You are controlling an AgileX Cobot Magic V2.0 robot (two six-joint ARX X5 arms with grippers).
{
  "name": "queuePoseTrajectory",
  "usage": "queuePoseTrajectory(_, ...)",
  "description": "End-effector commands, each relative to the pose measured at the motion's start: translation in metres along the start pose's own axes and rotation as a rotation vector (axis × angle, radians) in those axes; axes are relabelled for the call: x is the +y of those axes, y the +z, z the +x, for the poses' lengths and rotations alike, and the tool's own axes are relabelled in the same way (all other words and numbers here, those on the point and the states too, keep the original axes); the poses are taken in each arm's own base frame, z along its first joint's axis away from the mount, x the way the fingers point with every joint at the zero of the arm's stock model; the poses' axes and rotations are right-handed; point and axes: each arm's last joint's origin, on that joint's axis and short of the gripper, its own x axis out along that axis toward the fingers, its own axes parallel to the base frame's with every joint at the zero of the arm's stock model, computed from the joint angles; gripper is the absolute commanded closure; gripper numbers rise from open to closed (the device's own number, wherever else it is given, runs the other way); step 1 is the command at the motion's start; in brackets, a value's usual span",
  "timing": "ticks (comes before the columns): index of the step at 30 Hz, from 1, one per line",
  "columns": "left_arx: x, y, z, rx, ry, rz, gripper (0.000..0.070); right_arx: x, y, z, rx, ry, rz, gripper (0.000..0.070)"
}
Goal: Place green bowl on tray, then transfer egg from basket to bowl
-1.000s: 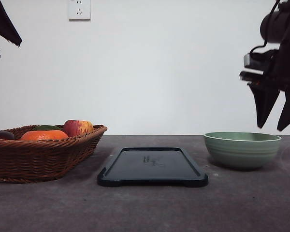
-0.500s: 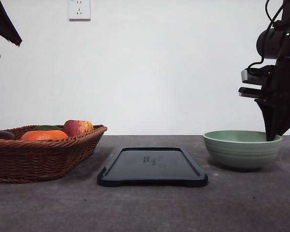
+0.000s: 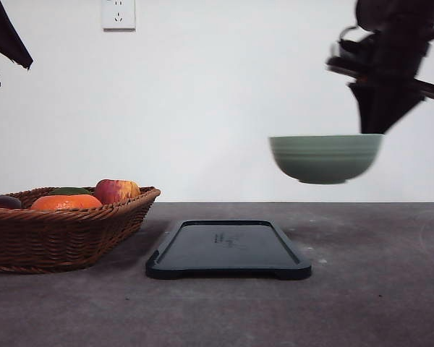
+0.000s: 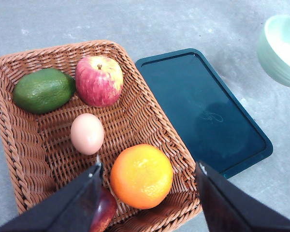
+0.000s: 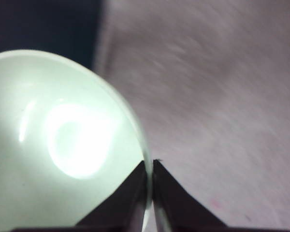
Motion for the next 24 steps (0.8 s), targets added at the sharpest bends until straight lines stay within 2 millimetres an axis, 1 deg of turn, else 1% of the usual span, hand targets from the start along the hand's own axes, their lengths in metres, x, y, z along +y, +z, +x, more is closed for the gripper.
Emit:
queuePoseTrajectory(1, -0.001, 0.006, -0.002, -0.018, -0.004, 0.010, 0.0311, 0.011, 0.006, 0.003, -0.019, 0.013, -0.015, 0.0700)
queuePoseTrajectory(7, -0.001, 0.006, -0.002, -0.018, -0.004, 0.010, 0.0311, 0.048, 0.012, 0.014, -0.082, 0.057, -0.085, 0.0700)
queuePoseTrajectory(12, -0.001, 0.006, -0.002, -0.018, -0.004, 0.009, 0.0311, 0.068, 0.015, 0.036, -0.070, 0.080, -0.119, 0.0700)
queuePoseTrajectory(17, -0.001, 0.006, -0.002, -0.018, -0.004, 0.009, 0.0311, 0.077, 0.016, 0.066, -0.025, 0.086, -0.139, 0.0700)
queuePoseTrajectory(24, -0.001, 0.006, -0.002, -0.017, -0.004, 0.009, 0.0311, 0.077, 0.018, 0.100, 0.018, 0.080, -0.125, 0.0700)
